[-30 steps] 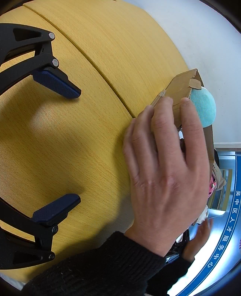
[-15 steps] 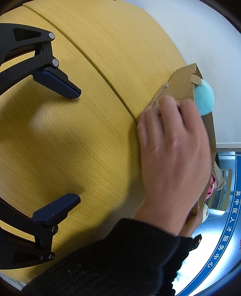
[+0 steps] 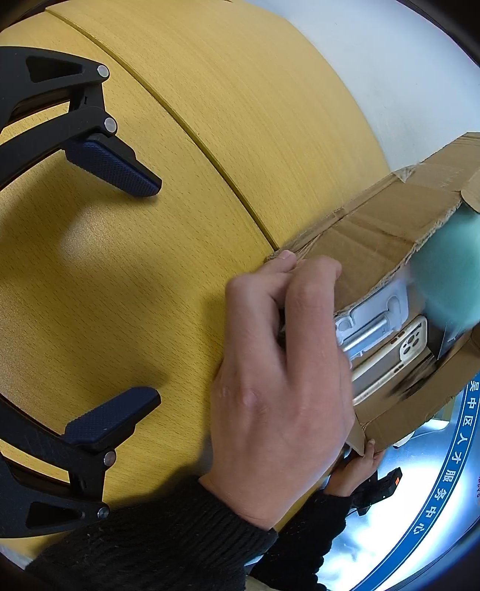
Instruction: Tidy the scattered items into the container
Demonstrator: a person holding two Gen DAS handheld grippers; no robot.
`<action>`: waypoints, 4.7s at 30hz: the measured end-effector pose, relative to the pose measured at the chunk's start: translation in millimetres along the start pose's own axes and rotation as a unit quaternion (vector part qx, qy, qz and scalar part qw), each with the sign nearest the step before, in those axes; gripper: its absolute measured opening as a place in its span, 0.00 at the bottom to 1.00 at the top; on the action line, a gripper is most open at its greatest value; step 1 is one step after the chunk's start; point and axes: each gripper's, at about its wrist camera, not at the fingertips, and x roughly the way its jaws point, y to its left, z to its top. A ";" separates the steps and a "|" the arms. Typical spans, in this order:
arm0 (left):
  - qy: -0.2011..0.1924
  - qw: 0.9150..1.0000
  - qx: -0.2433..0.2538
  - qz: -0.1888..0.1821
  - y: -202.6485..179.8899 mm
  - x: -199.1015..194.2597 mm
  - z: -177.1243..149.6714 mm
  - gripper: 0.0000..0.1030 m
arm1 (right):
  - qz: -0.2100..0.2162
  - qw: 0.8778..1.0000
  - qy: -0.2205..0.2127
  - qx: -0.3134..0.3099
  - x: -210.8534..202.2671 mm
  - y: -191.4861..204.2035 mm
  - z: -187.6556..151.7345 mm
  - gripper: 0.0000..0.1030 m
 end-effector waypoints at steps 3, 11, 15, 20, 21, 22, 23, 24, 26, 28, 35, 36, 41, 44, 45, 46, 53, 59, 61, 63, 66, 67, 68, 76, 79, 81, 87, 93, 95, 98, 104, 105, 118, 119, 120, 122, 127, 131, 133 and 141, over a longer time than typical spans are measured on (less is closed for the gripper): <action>0.000 1.000 0.000 0.000 0.0 -1.2 -0.9 1.00 | 0.000 1.000 0.000 0.000 0.3 -0.5 0.4 1.00; 0.000 1.000 0.000 0.000 2.6 0.9 1.0 1.00 | 0.000 1.000 0.000 0.000 0.9 -1.7 0.4 1.00; 0.000 1.000 0.000 0.000 2.6 0.6 0.8 1.00 | 0.000 1.000 0.000 0.000 1.0 -1.6 0.3 1.00; 0.000 1.000 0.000 0.001 2.5 0.8 1.2 1.00 | 0.000 1.000 0.000 0.000 1.1 -1.8 0.2 1.00; 0.000 1.000 0.000 0.001 2.5 1.0 1.5 1.00 | 0.000 1.000 0.000 0.000 1.2 -2.0 0.2 1.00; 0.000 1.000 0.000 0.001 2.4 1.1 1.5 1.00 | 0.000 1.000 0.000 0.000 1.2 -1.7 0.2 1.00; 0.000 1.000 0.000 0.001 2.2 1.0 1.5 1.00 | 0.000 1.000 0.000 0.000 1.1 -1.4 0.0 1.00; 0.000 1.000 -0.001 0.001 2.2 1.1 1.6 1.00 | 0.000 1.000 0.000 0.000 1.1 -1.5 -0.1 1.00; 0.000 1.000 0.000 0.001 5.3 2.7 3.3 1.00 | 0.000 1.000 0.000 0.000 1.3 -2.0 0.1 1.00; 0.000 1.000 0.000 0.001 5.7 1.7 2.4 1.00 | 0.000 1.000 0.000 0.000 1.6 -2.5 0.5 1.00; 0.000 1.000 -0.001 0.001 7.2 -1.7 -0.1 1.00 | 0.000 1.000 0.000 0.000 2.6 -3.1 1.4 1.00; 0.000 1.000 -0.001 0.001 7.5 -2.2 -0.5 1.00 | 0.000 1.000 0.000 0.000 2.4 -3.0 1.5 1.00; 0.000 1.000 -0.001 0.001 9.6 -4.4 -2.6 1.00 | 0.000 1.000 0.000 -0.001 2.7 -3.3 2.0 1.00; 0.000 1.000 -0.001 0.001 9.1 -4.5 -2.5 1.00 | 0.000 1.000 0.001 -0.001 3.2 -3.3 2.9 1.00; 0.000 1.000 -0.001 0.001 8.8 -4.3 -2.1 1.00 | -0.001 1.000 0.000 -0.001 3.1 -3.2 2.8 1.00; 0.000 1.000 -0.001 0.001 9.2 -4.9 -2.6 1.00 | -0.001 1.000 0.000 -0.001 3.2 -3.4 3.0 1.00; 0.000 1.000 -0.001 0.002 8.3 -4.0 -1.2 1.00 | 0.000 1.000 0.000 -0.001 3.1 -3.2 2.5 1.00; 0.000 1.000 -0.001 0.002 7.8 -3.8 -0.8 1.00 | 0.000 1.000 0.000 -0.001 3.3 -3.4 2.8 1.00; 0.000 1.000 -0.001 0.002 8.3 -4.7 -1.5 1.00 | -0.001 1.000 0.000 -0.001 3.0 -3.0 2.4 1.00; 0.000 1.000 -0.001 0.002 9.1 -5.7 -2.2 1.00 | -0.001 1.000 0.000 -0.001 2.9 -2.7 2.0 1.00; 0.000 1.000 -0.001 0.002 7.5 -3.4 -0.2 1.00 | -0.001 1.000 0.000 -0.001 2.9 -2.6 1.9 1.00; 0.000 1.000 -0.001 0.002 7.2 -3.3 -0.1 1.00 | -0.001 1.000 0.000 -0.001 2.9 -2.6 1.8 1.00; 0.000 1.000 -0.001 0.002 7.3 -3.7 -0.6 1.00 | -0.001 1.000 0.000 -0.001 3.0 -2.8 1.9 1.00; 0.000 1.000 -0.002 0.002 8.8 -5.7 -2.0 1.00 | -0.001 1.000 0.000 -0.001 3.7 -3.8 2.6 1.00; 0.000 1.000 -0.002 0.003 8.5 -5.3 -1.5 1.00 | -0.001 1.000 0.000 -0.001 3.7 -3.7 2.7 1.00; 0.000 1.000 -0.002 0.003 8.1 -5.4 -1.8 1.00 | -0.001 1.000 0.000 -0.001 3.4 -3.1 2.0 1.00; 0.000 1.000 -0.002 0.003 7.8 -4.9 -0.9 1.00 | -0.001 1.000 0.000 -0.001 2.4 -1.3 1.2 1.00; 0.000 1.000 -0.002 0.003 8.1 -4.8 -0.7 1.00 | -0.001 1.000 0.000 -0.001 2.4 -0.8 1.0 1.00; 0.000 1.000 -0.002 0.003 7.9 -4.8 -0.6 1.00 | -0.001 1.000 0.000 -0.002 2.2 -0.7 0.7 1.00; 0.000 1.000 -0.002 0.003 7.9 -4.6 -0.4 1.00 | -0.001 1.000 0.000 -0.001 2.5 -1.0 1.2 1.00; 0.000 1.000 -0.002 0.003 7.7 -4.4 0.2 1.00 | -0.008 1.000 -0.001 0.002 3.7 2.3 0.1 1.00; 0.000 1.000 -0.002 0.004 7.8 -4.5 0.3 1.00 | -0.012 1.000 -0.002 0.005 5.3 5.6 1.7 1.00; -0.002 0.997 -0.062 0.050 -69.4 -8.5 -7.3 1.00 | -0.063 0.994 0.000 0.084 -13.8 81.3 -23.5 1.00; -0.002 0.995 -0.080 0.063 -81.8 -9.0 -8.5 1.00 | -0.076 0.992 0.000 0.100 -15.5 87.0 -25.5 1.00; -0.003 0.993 -0.096 0.075 -88.7 -9.0 -8.7 1.00 | -0.088 0.989 0.000 0.116 -17.7 92.2 -28.1 1.00; -0.003 0.987 -0.128 0.097 -98.0 -7.9 -7.3 1.00 | -0.098 0.987 0.000 0.129 -19.1 103.7 -30.2 1.00; -0.004 0.975 -0.179 0.134 -101.1 -1.9 1.0 1.00 | -0.083 0.991 -0.001 0.107 -19.5 117.4 -30.1 1.00; -0.005 0.968 -0.201 0.152 -101.2 1.1 4.7 1.00 | -0.099 0.986 -0.001 0.135 -18.6 122.8 -28.8 1.00; -0.012 0.962 -0.217 0.166 -105.6 -2.7 4.8 1.00 | -0.112 0.982 -0.001 0.153 -19.8 129.1 -29.8 1.00; -0.156 0.948 -0.245 0.128 -158.2 -76.3 39.6 1.00 | -0.078 0.982 -0.093 0.147 -83.8 184.7 -1.8 0.99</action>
